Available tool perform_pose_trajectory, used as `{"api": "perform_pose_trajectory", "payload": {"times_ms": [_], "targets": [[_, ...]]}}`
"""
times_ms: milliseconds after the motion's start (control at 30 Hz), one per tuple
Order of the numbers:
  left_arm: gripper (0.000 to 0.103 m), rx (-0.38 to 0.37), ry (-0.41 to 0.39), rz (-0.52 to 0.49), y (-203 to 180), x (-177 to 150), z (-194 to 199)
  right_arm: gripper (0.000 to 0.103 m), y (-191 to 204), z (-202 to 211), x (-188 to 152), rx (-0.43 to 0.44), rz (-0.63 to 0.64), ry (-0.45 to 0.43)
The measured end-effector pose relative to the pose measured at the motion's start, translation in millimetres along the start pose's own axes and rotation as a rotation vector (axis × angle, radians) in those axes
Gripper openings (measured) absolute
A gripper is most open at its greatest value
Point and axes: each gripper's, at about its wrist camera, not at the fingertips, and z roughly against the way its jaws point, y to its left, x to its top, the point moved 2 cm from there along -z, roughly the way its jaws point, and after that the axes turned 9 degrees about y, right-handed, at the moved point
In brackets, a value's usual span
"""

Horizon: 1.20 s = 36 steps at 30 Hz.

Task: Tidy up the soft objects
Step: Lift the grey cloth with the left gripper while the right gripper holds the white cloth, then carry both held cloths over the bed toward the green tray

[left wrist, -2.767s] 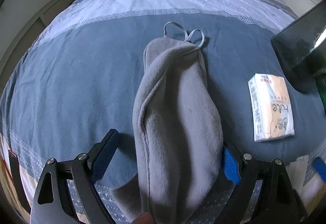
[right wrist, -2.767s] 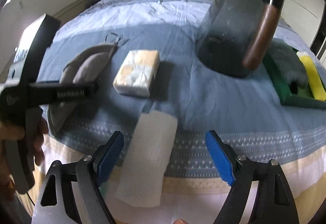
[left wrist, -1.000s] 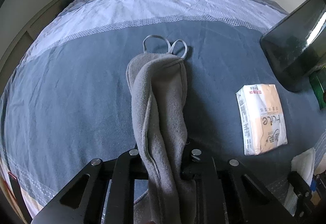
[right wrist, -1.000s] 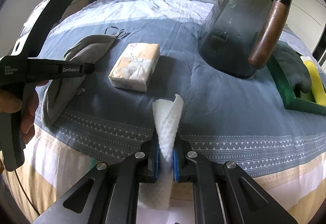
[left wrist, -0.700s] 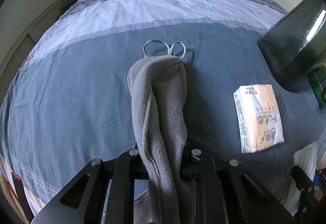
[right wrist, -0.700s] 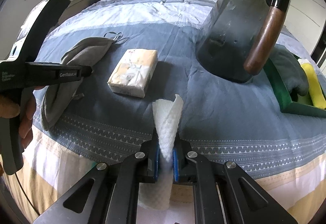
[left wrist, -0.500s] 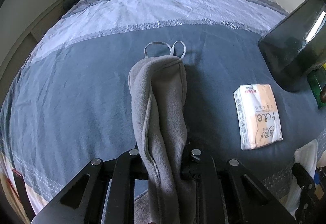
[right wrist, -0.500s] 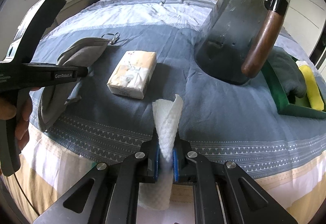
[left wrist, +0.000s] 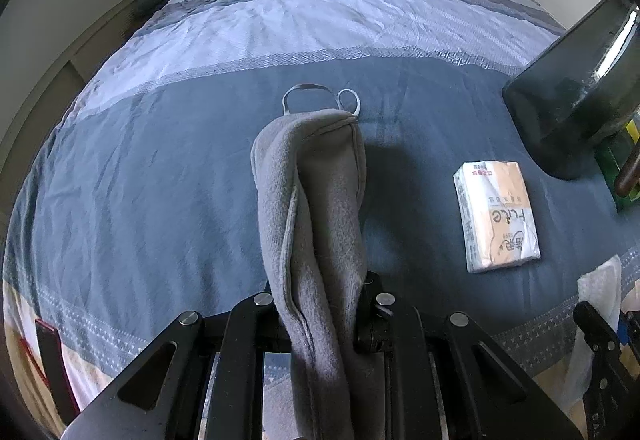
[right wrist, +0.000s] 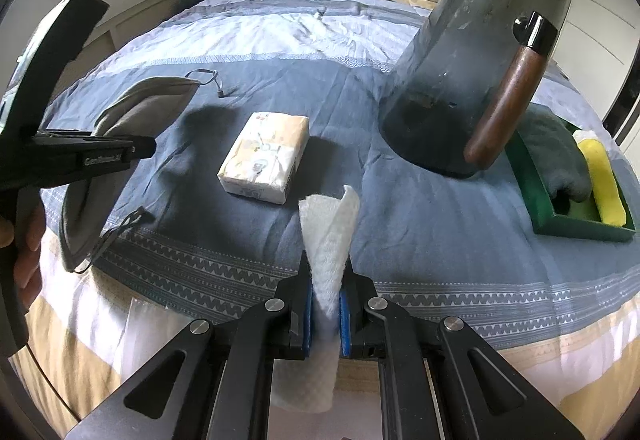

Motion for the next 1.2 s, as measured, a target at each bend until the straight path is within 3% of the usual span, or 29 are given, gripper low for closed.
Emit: {"api": "perform_pose_trajectory", "payload": {"times_ms": [767, 1200], "targets": [[0.014, -0.004, 0.001, 0.026, 5, -13, 9, 0.009, -1, 18, 1, -0.037, 0.024, -0.042], [0.014, -0.014, -0.039, 0.058, 12, -28, 43, 0.009, -3, 44, -2, -0.043, 0.02, -0.077]]}}
